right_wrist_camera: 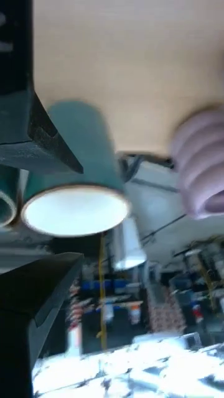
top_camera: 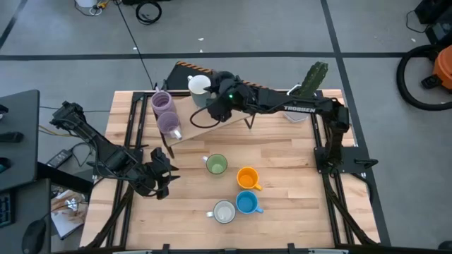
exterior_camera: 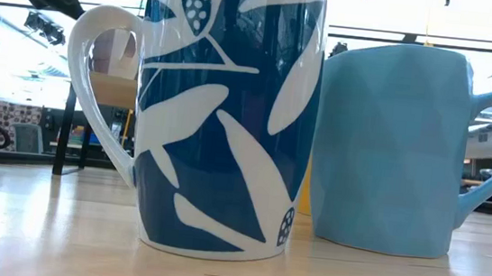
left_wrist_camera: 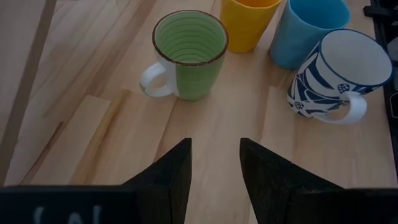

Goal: Place coffee mugs
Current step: Put the green mug on the shelf

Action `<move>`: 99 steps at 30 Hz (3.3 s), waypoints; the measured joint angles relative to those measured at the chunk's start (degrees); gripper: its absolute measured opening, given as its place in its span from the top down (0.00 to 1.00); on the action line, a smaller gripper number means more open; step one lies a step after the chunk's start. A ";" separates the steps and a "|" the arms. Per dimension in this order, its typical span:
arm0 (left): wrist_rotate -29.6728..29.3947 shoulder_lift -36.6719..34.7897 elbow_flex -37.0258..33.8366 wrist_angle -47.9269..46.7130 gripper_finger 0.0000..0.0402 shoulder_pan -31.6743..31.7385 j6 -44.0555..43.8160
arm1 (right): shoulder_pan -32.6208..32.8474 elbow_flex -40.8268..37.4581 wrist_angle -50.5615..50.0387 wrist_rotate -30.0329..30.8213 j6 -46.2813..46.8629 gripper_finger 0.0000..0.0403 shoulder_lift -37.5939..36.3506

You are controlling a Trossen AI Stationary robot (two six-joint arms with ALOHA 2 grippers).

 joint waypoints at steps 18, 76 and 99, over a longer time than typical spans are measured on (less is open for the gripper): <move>1.25 0.00 0.00 -1.54 0.65 0.07 1.33 | 8.19 -0.03 -28.50 -14.08 27.15 0.45 -9.34; 11.70 30.51 24.81 3.83 0.63 9.96 -3.61 | 22.05 -74.31 38.03 -3.90 36.96 0.47 -43.00; 13.72 40.46 39.61 -7.76 0.61 16.91 -7.65 | 21.29 -79.12 51.76 -5.38 30.18 0.47 -43.00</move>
